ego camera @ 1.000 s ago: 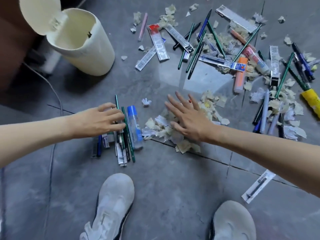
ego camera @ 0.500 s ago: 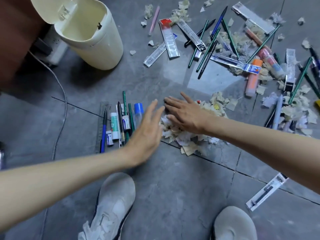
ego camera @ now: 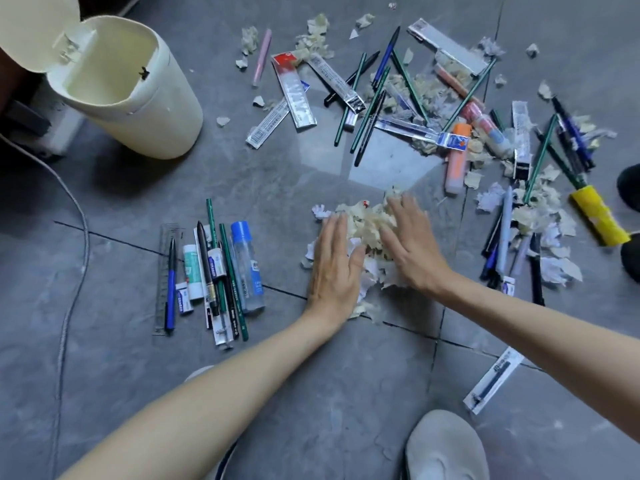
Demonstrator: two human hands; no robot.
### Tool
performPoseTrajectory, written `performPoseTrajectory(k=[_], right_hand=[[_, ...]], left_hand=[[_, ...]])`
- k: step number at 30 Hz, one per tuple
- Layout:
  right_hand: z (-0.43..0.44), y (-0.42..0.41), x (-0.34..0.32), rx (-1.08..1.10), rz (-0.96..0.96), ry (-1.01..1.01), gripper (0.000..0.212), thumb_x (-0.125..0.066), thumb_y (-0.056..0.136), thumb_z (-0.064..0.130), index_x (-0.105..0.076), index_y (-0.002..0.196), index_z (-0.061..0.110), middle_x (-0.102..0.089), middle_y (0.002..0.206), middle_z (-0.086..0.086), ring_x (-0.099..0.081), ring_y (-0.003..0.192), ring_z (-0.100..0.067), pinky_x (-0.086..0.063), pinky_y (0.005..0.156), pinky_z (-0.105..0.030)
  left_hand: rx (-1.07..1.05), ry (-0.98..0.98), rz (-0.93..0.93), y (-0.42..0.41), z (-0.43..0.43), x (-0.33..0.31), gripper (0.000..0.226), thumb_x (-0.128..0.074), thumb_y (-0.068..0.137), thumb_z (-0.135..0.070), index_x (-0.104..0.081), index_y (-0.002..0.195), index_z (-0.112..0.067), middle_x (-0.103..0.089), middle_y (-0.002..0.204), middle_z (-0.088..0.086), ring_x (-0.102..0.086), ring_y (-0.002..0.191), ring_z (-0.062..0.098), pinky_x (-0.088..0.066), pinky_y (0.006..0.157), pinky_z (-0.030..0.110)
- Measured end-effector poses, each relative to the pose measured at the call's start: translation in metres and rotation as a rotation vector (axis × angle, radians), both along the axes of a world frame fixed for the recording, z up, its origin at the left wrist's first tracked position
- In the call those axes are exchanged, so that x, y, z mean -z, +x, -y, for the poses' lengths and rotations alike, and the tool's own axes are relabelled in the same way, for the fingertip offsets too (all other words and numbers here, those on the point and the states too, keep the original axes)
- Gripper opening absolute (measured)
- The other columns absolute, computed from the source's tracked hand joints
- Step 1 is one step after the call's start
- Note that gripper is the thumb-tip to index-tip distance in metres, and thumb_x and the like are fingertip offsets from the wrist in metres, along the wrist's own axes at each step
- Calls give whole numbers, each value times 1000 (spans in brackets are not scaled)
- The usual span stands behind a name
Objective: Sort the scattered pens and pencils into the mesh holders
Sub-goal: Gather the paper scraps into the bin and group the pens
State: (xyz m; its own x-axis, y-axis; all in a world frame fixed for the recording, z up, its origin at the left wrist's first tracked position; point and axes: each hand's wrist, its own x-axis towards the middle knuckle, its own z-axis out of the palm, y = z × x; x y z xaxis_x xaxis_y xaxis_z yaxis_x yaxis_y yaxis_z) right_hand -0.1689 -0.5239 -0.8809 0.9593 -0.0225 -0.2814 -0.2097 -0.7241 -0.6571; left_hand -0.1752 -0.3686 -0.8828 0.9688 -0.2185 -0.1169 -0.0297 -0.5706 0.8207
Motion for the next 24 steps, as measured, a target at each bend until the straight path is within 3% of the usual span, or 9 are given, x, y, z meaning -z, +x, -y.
performPoseTrajectory(k=[2,5,9,14,18,21,24], right_hand=[[-10,-5,-2,-3,27,114,65,-26,94,57,-13,151,27,-1,160,4,4,145,-4,2,119,-31],[-12,-13,-5,6,104,179,66,-28,93,59,-12,151,30,-2,160,8,3,145,1,-4,120,-34],[-3,-28,-4,87,135,170,64,-34,94,52,-16,151,28,1,160,6,2,146,-3,-7,120,-39],[-24,-28,-5,207,84,277,58,-28,94,40,-15,148,23,-9,159,0,-5,146,-7,3,120,-29],[-50,-3,-17,506,152,480,42,-32,102,20,-35,142,7,-37,149,-8,-34,138,-17,-22,117,-39],[-50,15,-28,723,164,633,35,-31,103,11,-50,131,2,-54,132,-7,-51,118,-10,-36,104,-15],[-44,31,-40,821,194,621,29,-36,101,5,-60,116,-3,-58,107,-2,-54,98,-8,-36,78,3]], left_hand=[[-37,39,61,7,0,0,57,-28,98,-39,-22,148,-12,-16,157,3,-6,144,9,-2,117,23],[-66,232,129,23,-5,4,61,-17,96,-47,-17,150,-18,-12,158,-2,0,146,11,10,116,30],[-75,304,18,43,-2,8,54,-21,101,-42,-13,150,-22,-9,159,-4,5,146,11,12,116,34],[51,-30,-37,26,24,0,43,-33,102,-20,-35,143,-8,-34,151,6,-20,143,15,-7,119,35],[-129,-306,-198,24,55,-12,39,-39,100,-5,-41,138,-4,-44,143,10,-39,134,20,-28,114,34],[-225,-454,-342,39,70,-23,39,-44,99,-11,-41,138,-9,-50,136,7,-50,122,15,-37,104,20],[-365,-576,-405,53,82,-32,30,-49,96,-8,-53,124,1,-60,104,6,-60,86,5,-44,73,5]])
